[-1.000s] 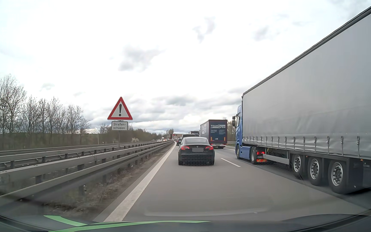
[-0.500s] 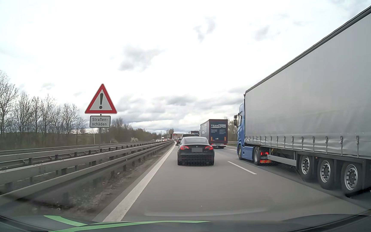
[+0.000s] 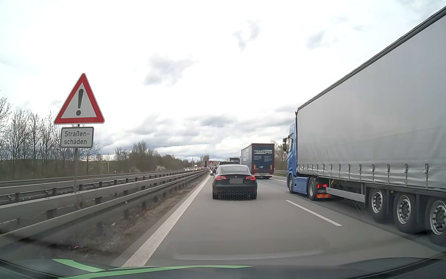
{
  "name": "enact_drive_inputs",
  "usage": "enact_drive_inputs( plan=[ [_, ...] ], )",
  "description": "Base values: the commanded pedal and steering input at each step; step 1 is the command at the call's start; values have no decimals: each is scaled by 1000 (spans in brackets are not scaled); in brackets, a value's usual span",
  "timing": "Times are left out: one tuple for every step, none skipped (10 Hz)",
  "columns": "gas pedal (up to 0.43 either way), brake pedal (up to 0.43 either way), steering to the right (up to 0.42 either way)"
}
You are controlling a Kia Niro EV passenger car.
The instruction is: Follow the waypoints while adhering to traffic rules and regulations
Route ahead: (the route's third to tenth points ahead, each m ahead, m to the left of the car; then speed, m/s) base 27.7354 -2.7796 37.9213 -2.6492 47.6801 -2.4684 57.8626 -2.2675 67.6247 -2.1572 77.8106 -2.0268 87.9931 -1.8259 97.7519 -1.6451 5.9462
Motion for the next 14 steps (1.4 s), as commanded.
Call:
enact_drive_inputs(
  plan=[
    [98, 0, -4],
    [98, 0, -4],
    [87, 0, -3],
    [87, 0, -4],
    [87, 0, -4],
    [87, 0, -4],
    [87, 0, -4],
    [87, 0, -3],
    [87, 0, -3],
    [87, 0, -4],
    [87, 0, -3],
    [87, 0, -4],
    [87, 0, -4],
    [87, 0, -4]
  ],
)
